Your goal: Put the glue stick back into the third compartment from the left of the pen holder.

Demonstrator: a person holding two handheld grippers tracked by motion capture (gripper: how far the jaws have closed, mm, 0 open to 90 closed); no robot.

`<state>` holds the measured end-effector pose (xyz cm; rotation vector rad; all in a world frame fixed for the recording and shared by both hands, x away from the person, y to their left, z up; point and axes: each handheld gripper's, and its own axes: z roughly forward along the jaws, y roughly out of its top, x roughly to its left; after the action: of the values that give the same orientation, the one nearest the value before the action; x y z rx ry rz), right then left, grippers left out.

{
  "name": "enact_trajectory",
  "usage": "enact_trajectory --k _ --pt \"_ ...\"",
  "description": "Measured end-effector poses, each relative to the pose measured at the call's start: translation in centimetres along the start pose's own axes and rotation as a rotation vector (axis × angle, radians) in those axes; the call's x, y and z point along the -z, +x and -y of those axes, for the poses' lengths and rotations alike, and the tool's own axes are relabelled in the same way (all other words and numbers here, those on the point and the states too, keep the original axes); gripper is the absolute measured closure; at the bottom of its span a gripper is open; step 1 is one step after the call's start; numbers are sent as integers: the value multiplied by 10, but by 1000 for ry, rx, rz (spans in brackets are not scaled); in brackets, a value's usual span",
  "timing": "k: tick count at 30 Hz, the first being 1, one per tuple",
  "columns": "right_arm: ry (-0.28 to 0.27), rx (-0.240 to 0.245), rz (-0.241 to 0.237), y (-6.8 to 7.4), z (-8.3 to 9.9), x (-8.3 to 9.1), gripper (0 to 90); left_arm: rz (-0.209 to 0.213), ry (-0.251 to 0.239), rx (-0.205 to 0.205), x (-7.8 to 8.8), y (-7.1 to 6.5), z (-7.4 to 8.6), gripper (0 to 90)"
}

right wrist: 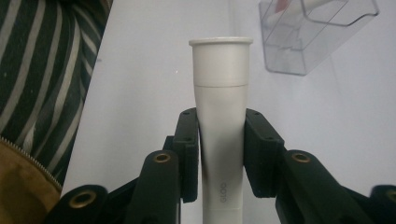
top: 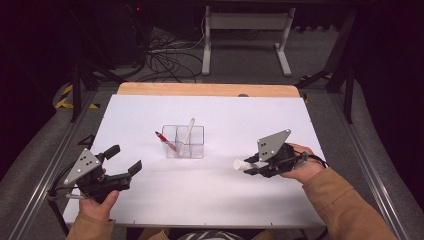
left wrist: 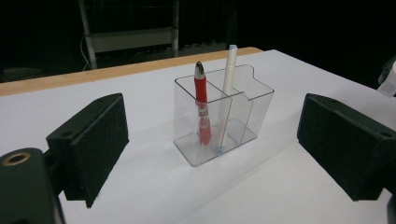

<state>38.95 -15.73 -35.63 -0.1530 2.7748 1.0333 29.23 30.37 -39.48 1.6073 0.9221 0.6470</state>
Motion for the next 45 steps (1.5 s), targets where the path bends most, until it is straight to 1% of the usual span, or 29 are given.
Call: enact_trajectory --k 1,4,5,6,9,13,16,19,22,25,28,31,34,35,37,39,41,43,45 --pt "-16 -13 -1 -1 0 2 695 -1 0 -2 0 0 0 98" --pt "-66 -48 27 -1 1 6 695 -1 1 -2 0 0 0 98" --pt "-98 -70 33 -2 1 8 695 -2 0 -2 0 1 0 98" --pt "-118 -82 40 -2 2 10 695 0 1 -1 0 1 0 98" --pt "-161 -112 64 -3 2 14 695 0 2 -4 -1 0 0 98" --pt "-224 -137 130 -1 2 17 694 1 1 -1 -1 0 0 97" --pt "-254 -145 179 2 1 17 695 2 1 2 -1 0 0 98" --pt "-269 -155 232 7 0 15 694 3 2 -3 -1 0 0 98" --pt "-308 -189 268 8 -1 14 694 3 3 -4 -2 0 0 97" --pt "-337 -234 279 6 -1 12 695 3 2 -4 -2 0 0 98" --pt "-353 -257 313 6 -2 11 694 3 1 -3 -2 1 0 97" --pt "-399 -292 321 5 -2 11 694 2 1 0 -2 1 1 97" --pt "-425 -298 327 5 -4 10 693 3 1 0 -2 1 0 98" --pt "-429 -299 339 5 -4 9 693 2 1 -2 -2 1 0 97" --pt "-442 -316 371 8 -6 7 693 2 2 -2 -3 1 0 97" --pt "-463 -326 380 8 -7 5 693 2 4 -1 -3 1 1 97" --pt "-482 -353 396 9 -9 3 693 3 3 1 -2 1 1 97" --pt "-498 -379 394 8 -11 1 693 3 3 -1 -2 1 0 97" --pt "-517 -394 395 8 -12 -1 693 4 2 0 -2 1 0 97"
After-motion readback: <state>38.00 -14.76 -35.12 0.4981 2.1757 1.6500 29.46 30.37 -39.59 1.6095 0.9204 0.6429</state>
